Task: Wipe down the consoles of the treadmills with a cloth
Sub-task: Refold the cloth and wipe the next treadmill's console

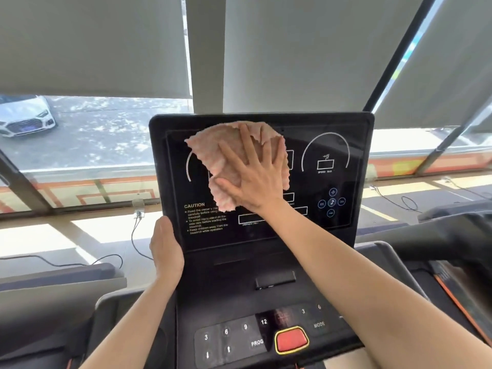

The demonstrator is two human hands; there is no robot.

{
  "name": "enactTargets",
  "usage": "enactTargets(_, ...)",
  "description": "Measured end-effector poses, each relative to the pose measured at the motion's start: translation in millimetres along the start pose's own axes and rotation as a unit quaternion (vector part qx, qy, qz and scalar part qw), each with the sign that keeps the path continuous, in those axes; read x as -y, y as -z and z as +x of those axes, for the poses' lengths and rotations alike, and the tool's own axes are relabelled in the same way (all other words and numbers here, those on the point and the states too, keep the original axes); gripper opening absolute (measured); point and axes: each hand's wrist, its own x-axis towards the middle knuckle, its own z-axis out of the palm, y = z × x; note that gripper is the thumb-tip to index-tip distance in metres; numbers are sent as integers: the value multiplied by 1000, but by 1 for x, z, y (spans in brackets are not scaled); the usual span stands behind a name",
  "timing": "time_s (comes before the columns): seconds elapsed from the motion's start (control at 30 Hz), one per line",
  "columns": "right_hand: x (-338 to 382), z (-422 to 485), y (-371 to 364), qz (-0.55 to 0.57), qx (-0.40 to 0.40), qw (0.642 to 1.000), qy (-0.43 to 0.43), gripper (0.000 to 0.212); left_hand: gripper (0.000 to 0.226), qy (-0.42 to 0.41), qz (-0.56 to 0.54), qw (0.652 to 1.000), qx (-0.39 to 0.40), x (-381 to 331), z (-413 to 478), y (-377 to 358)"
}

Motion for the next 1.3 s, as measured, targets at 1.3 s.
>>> enactTargets(1.3, -33, -90, -35, 96, -59, 970, -216, 84, 30, -1, 32, 999, -8, -23, -17, -1)
